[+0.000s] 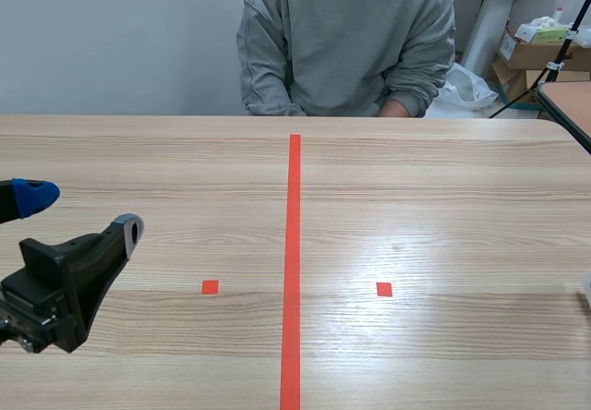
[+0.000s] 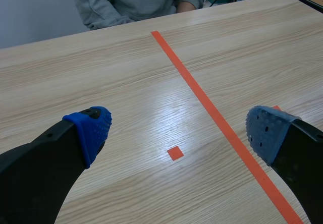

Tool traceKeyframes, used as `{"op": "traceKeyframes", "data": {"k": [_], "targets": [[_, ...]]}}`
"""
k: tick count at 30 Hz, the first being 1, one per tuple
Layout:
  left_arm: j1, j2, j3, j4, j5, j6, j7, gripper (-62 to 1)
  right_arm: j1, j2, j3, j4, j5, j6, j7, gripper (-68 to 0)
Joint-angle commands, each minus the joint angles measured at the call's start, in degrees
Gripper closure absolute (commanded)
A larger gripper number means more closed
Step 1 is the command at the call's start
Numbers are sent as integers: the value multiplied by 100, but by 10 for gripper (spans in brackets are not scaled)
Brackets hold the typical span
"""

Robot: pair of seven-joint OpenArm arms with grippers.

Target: Do the leaf sorting experiment

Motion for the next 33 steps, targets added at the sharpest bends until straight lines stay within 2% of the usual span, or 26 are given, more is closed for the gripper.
{"op": "traceKeyframes", "data": {"k": [1,4,6,9,13,16,23,25,28,33], "targets": [[-17,26,15,83,-35,7,-79,-572,-11,85,7,55,57,2,76,-119],[-17,26,15,83,-35,7,-79,-572,-11,85,7,55,59,2,76,-144],[-17,26,15,83,-35,7,-79,-572,-11,85,7,55,59,2,76,-184],[-17,26,15,83,-35,7,-79,-572,-11,85,7,55,59,0,76,-305],[-17,26,15,83,-35,7,-79,-572,-11,85,7,55,61,4,81,-507],[-17,26,15,83,-35,7,-79,-572,-11,85,7,55,61,4,85,-601],[-17,26,15,83,-35,7,-76,-572,-11,90,7,55,107,28,184,-611],[-17,26,15,83,-35,7,-76,-572,-11,127,9,63,144,188,109,-610],[-15,26,15,83,-35,7,-74,-572,-13,232,13,122,442,422,-111,-611],[-15,26,15,83,-35,7,-74,-572,-15,501,24,356,935,975,-549,-611]]}}
